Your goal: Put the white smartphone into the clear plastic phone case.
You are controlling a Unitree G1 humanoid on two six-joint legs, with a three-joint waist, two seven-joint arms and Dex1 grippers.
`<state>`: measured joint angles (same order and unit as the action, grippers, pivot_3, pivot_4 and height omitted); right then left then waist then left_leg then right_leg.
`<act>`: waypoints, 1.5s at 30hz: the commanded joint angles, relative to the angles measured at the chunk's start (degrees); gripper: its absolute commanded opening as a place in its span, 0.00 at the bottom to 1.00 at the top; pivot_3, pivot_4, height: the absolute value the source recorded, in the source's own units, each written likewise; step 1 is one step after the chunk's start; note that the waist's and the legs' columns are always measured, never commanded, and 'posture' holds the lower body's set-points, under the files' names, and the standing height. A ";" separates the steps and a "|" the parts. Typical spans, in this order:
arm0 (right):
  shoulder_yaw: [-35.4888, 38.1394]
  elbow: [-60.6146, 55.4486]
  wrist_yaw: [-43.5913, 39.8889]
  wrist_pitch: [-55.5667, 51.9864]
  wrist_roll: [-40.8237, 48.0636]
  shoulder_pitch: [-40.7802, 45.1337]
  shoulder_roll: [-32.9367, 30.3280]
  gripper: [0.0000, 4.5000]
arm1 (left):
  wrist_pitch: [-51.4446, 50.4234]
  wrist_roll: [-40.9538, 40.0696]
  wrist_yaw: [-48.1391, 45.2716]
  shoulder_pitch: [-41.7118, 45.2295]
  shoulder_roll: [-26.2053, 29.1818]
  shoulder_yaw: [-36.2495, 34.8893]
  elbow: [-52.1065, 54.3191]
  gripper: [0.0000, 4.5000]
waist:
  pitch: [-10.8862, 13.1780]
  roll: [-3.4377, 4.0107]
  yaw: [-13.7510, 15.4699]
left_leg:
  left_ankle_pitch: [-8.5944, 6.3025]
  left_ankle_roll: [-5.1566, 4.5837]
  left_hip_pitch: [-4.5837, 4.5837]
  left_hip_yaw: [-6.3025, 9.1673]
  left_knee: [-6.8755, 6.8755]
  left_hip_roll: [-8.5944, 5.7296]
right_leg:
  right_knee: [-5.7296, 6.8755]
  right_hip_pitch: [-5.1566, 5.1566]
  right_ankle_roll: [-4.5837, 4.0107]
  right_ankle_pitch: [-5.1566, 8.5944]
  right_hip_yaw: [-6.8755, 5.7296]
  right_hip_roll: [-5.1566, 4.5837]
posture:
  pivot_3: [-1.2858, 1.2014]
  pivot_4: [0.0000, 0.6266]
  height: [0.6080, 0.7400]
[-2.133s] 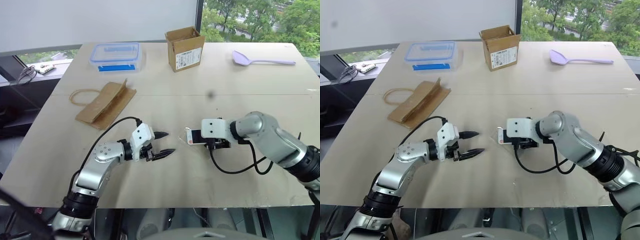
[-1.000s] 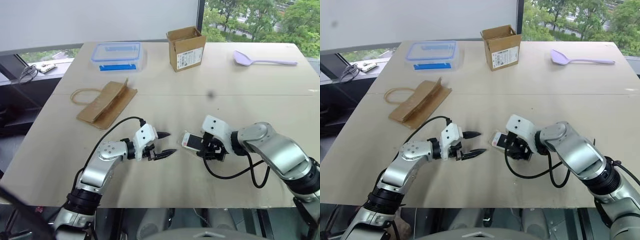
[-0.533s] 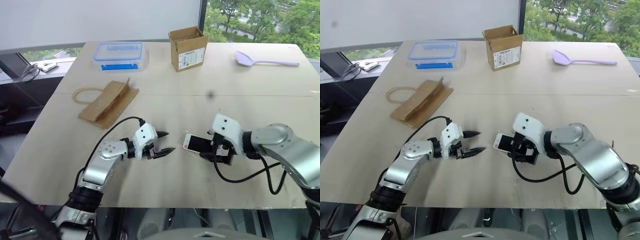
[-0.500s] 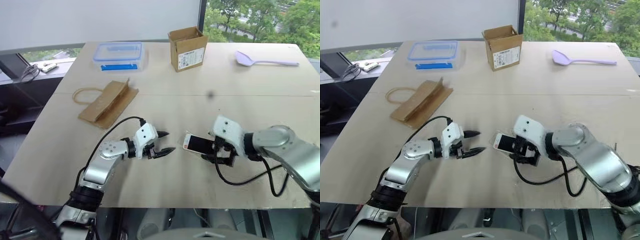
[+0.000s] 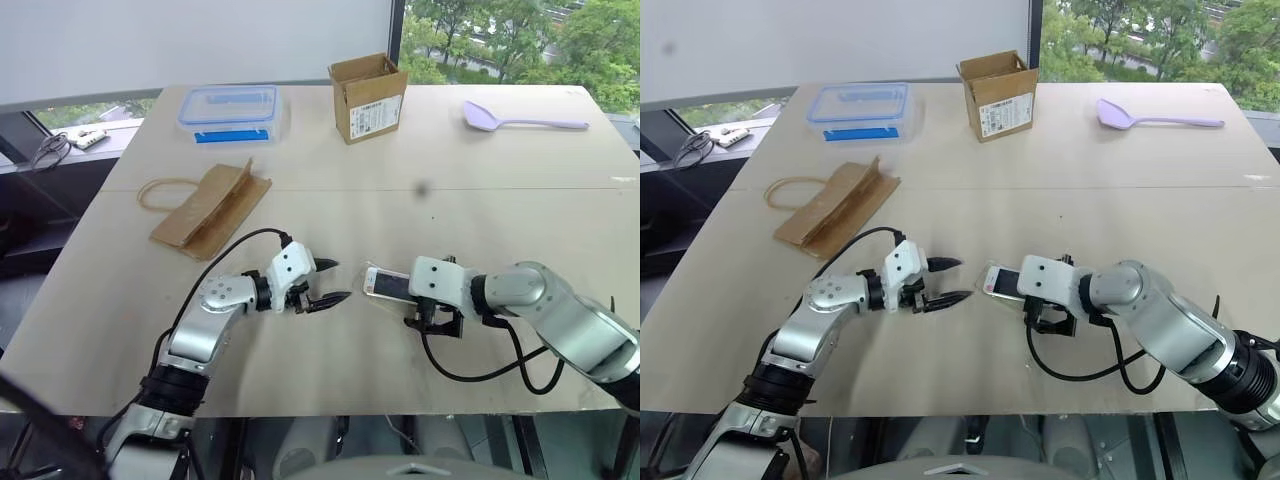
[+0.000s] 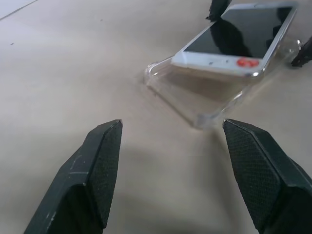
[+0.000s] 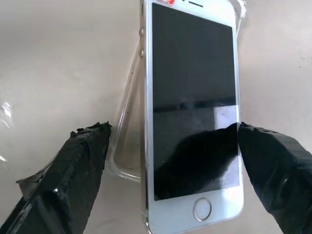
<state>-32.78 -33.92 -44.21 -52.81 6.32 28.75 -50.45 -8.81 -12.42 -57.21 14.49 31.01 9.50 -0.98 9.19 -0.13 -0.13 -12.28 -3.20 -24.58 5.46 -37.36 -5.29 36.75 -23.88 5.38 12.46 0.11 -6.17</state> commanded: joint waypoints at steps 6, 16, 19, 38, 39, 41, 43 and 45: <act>1.21 5.76 -2.78 5.92 -7.34 2.27 -6.16 0.99 | 0.33 -0.09 1.03 0.04 -0.03 -0.71 2.18 0.75 | 0.00 0.00 1.00 | 0.00 0.00 0.03 0.01 -0.03 0.01 | 0.00 0.04 0.00 0.00 -0.03 0.01 | 0.52 0.24 1.00; 10.95 3.49 -7.48 2.38 2.53 2.02 -0.33 0.99 | -0.38 -0.34 1.28 0.23 -0.10 -0.38 3.12 0.75 | 0.01 -0.01 0.85 | 0.00 0.00 0.01 0.02 -0.04 0.02 | -0.02 0.06 0.00 0.00 -0.02 0.01 | 0.52 0.24 1.00; 9.66 3.87 -5.81 1.93 0.99 2.69 2.29 0.99 | -0.62 -0.38 1.24 0.31 -0.21 -0.23 3.35 0.75 | 0.01 0.00 0.61 | 0.00 0.00 0.02 0.01 0.05 0.07 | -0.01 0.03 -0.01 0.00 0.02 0.05 | 0.52 0.24 1.00; 4.58 9.33 -3.38 1.17 -4.10 7.28 14.04 0.99 | -1.16 -0.41 1.46 -0.16 0.05 -0.73 4.13 0.75 | 0.01 0.00 0.75 | 0.07 0.14 0.00 0.01 0.06 0.01 | 0.00 -0.06 -0.02 0.00 0.03 0.05 | 0.52 0.24 1.00; 4.96 9.30 -3.17 0.75 -3.88 7.31 14.39 0.99 | -1.19 -0.43 1.55 -0.22 0.05 -0.74 4.21 0.75 | 0.01 0.00 0.76 | 0.07 0.13 0.00 0.01 0.07 0.01 | 0.00 -0.06 -0.02 0.00 0.03 0.05 | 0.52 0.24 1.00; 5.86 9.86 -2.15 -0.29 -3.74 7.53 15.13 0.99 | -1.30 -0.42 1.76 -0.38 -0.01 -0.75 4.43 0.75 | 0.01 0.00 0.76 | 0.07 0.13 0.00 0.01 0.06 0.01 | 0.00 -0.06 -0.02 0.00 0.03 0.05 | 0.52 0.24 1.00; 6.59 10.62 -1.34 -1.21 -3.72 7.70 15.44 0.99 | -1.49 -0.46 2.05 -0.82 -0.12 -0.71 4.96 0.75 | 0.01 0.00 0.76 | 0.05 0.09 0.00 0.01 0.06 0.01 | 0.01 -0.06 -0.02 0.00 0.03 0.05 | 0.52 0.24 1.00; 7.65 10.35 -1.61 -2.17 -2.38 7.63 15.92 0.99 | -1.68 -0.49 2.28 -1.11 -0.21 -0.58 5.39 0.75 | 0.01 0.00 0.77 | 0.05 0.09 0.00 0.01 0.06 0.01 | 0.01 -0.06 -0.02 0.00 0.04 0.05 | 0.52 0.24 1.00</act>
<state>-27.65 -22.15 -45.95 -54.24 2.93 35.40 -34.95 -10.62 -12.49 -55.17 13.65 30.70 9.55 2.05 9.20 -0.13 0.64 -12.23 -3.11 -24.58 5.47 -37.30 -5.28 36.75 -23.94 5.36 12.46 0.15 -6.13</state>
